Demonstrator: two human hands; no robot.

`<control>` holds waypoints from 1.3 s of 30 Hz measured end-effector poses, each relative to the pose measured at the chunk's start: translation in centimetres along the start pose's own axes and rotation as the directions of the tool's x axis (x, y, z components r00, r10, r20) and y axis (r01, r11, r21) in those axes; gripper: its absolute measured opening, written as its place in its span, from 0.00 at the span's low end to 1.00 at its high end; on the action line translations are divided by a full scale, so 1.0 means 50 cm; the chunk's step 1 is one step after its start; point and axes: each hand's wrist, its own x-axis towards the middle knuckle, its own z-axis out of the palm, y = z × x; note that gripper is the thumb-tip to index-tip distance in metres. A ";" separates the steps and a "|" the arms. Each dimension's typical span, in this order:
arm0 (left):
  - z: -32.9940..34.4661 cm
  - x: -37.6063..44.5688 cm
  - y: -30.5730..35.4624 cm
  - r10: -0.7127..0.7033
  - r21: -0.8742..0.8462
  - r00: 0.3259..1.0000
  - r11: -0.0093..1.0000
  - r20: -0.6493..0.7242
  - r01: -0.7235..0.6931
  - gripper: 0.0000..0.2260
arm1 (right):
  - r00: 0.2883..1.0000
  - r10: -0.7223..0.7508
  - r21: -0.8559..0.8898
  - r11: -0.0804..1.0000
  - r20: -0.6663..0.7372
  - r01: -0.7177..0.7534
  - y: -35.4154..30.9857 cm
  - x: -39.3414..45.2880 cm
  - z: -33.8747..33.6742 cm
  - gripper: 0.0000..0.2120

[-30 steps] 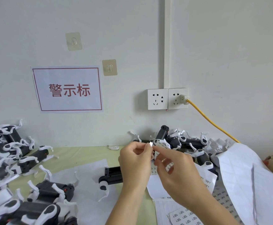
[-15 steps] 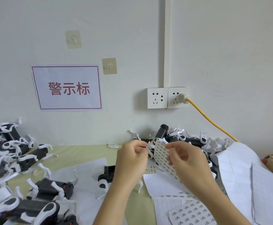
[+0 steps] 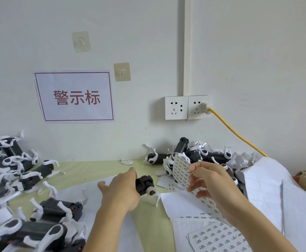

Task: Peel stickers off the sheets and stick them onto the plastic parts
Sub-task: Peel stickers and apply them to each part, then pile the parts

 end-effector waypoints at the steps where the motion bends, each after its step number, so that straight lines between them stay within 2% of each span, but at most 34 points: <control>1: -0.001 0.001 -0.001 0.017 -0.070 1.000 0.997 -0.018 -0.018 0.15 | 1.000 -0.002 -0.002 1.000 -0.001 0.002 0.000 0.000 0.000 0.11; 3: -0.005 0.001 0.001 0.057 -0.294 0.998 0.954 -0.017 -0.059 0.15 | 1.000 -0.017 -0.006 1.000 -0.002 0.017 -0.002 -0.001 0.000 0.11; 5: -0.013 -0.006 0.012 0.110 -0.558 0.994 0.824 -0.006 -0.095 0.15 | 0.999 -0.042 -0.016 0.999 0.006 0.042 -0.003 -0.003 -0.001 0.10; 7: -0.020 -0.011 0.026 0.143 -0.714 0.989 0.691 -0.021 -0.115 0.15 | 0.997 -0.079 -0.033 0.996 0.024 0.079 -0.004 -0.006 -0.002 0.09; 11: -0.023 -0.021 0.059 0.164 -0.847 0.986 0.523 -0.012 -0.097 0.14 | 0.984 -0.173 -0.080 0.981 0.049 0.176 -0.007 -0.010 -0.002 0.08; 14: -0.019 -0.031 0.074 0.232 -0.906 0.971 0.422 0.058 -0.047 0.19 | 0.972 -0.232 -0.079 0.969 0.038 0.234 -0.007 -0.009 0.000 0.09; 18: -0.022 -0.040 0.084 0.349 -0.955 0.936 0.289 0.041 -0.066 0.17 | 0.959 -0.281 -0.070 0.957 0.031 0.283 -0.006 -0.008 -0.001 0.08; 24: -0.026 -0.047 0.087 0.387 -0.950 0.922 0.283 -0.015 -0.134 0.23 | 0.951 -0.308 -0.075 0.948 0.027 0.309 -0.008 -0.010 0.000 0.08; 30: -0.016 -0.043 0.089 0.379 -0.923 0.924 0.333 -0.056 -0.193 0.27 | 0.944 -0.331 -0.186 0.926 0.016 0.328 -0.006 -0.009 -0.001 0.09; 39: -0.013 -0.040 0.088 0.401 -0.916 0.914 0.343 -0.059 -0.210 0.29 | 0.925 -0.378 -0.266 0.895 -0.026 0.359 -0.004 -0.010 -0.004 0.10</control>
